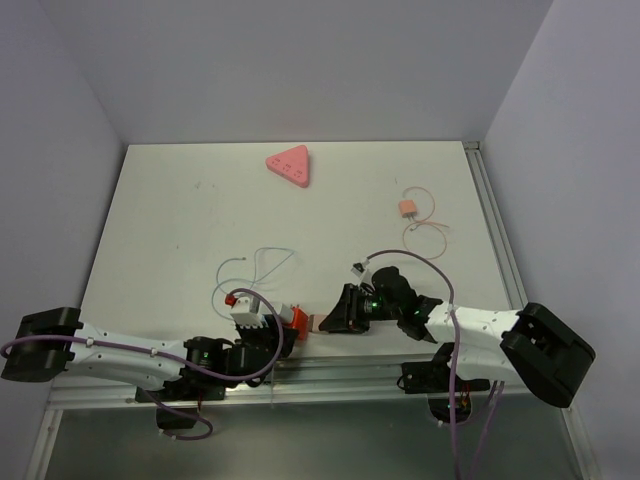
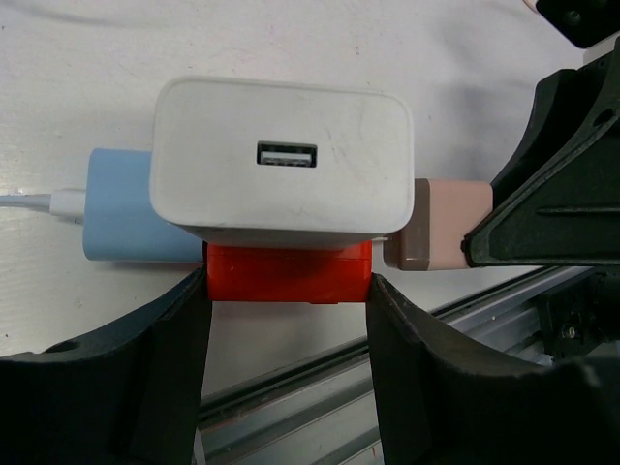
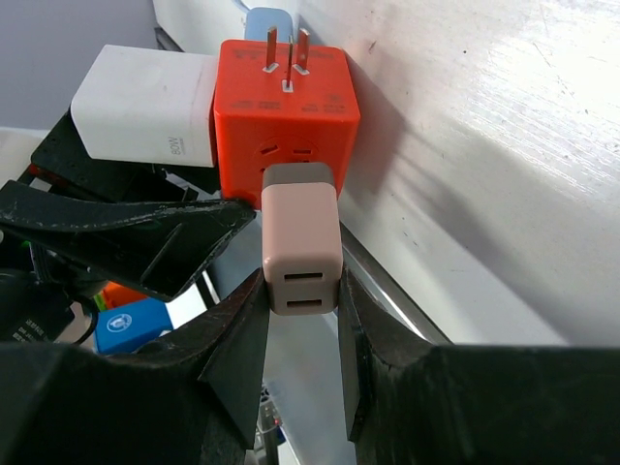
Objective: Insert the plug
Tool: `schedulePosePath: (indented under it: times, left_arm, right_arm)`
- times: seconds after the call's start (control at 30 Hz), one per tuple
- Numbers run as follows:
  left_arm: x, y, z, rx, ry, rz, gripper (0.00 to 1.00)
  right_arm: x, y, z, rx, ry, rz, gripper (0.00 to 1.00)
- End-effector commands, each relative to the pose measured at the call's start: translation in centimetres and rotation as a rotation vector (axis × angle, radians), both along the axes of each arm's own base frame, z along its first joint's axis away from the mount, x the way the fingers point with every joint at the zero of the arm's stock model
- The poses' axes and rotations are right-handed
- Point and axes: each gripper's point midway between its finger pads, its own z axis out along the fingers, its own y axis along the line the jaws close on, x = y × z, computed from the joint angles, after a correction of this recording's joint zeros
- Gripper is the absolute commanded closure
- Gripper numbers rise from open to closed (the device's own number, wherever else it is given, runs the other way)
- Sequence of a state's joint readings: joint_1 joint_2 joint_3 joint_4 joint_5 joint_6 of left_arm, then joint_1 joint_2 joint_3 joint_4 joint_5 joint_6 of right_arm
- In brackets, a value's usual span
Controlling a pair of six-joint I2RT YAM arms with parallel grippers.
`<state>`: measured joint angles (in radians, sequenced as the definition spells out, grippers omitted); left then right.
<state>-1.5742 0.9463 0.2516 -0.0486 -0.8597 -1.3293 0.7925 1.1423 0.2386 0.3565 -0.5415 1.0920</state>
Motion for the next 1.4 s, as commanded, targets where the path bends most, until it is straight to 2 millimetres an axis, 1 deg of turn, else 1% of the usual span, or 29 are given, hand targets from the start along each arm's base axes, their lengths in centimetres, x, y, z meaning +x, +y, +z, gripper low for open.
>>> schedulePosePath:
  times: [0.0, 0.23, 0.37, 0.63, 0.97, 1.0, 1.37]
  left_arm:
    - [-0.8, 0.1, -1.0, 0.034, 0.047, -0.033, 1.00]
    - [-1.1, -0.1, -1.5, 0.030, 0.057, -0.048, 1.00]
    - [-1.2, -0.3, -1.6, 0.025, 0.062, -0.057, 1.00]
    - [-1.4, -0.2, -1.6, 0.003, 0.073, -0.061, 1.00]
    - [-1.7, -0.1, -1.9, 0.002, 0.079, -0.078, 1.00]
    - [-1.7, -0.5, -1.5, -0.020, 0.076, -0.083, 1.00]
    - [-1.8, -0.3, -1.7, -0.022, 0.090, -0.083, 1.00]
  right_arm:
    - [0.7, 0.9, 1.3, 0.043, -0.047, 0.009, 1.00]
    - [0.4, 1.1, 0.5, 0.044, -0.018, 0.022, 1.00]
    - [0.3, 1.4, 0.8, 0.052, -0.026, 0.035, 1.00]
    - [0.6, 1.5, 1.8, 0.064, -0.061, 0.036, 1.00]
    - [0.7, 1.9, 2.3, 0.070, -0.063, 0.046, 1.00]
    - [0.8, 1.9, 2.4, 0.071, -0.067, 0.045, 1.00]
    - [1.4, 1.5, 1.9, 0.032, -0.069, 0.009, 1.00]
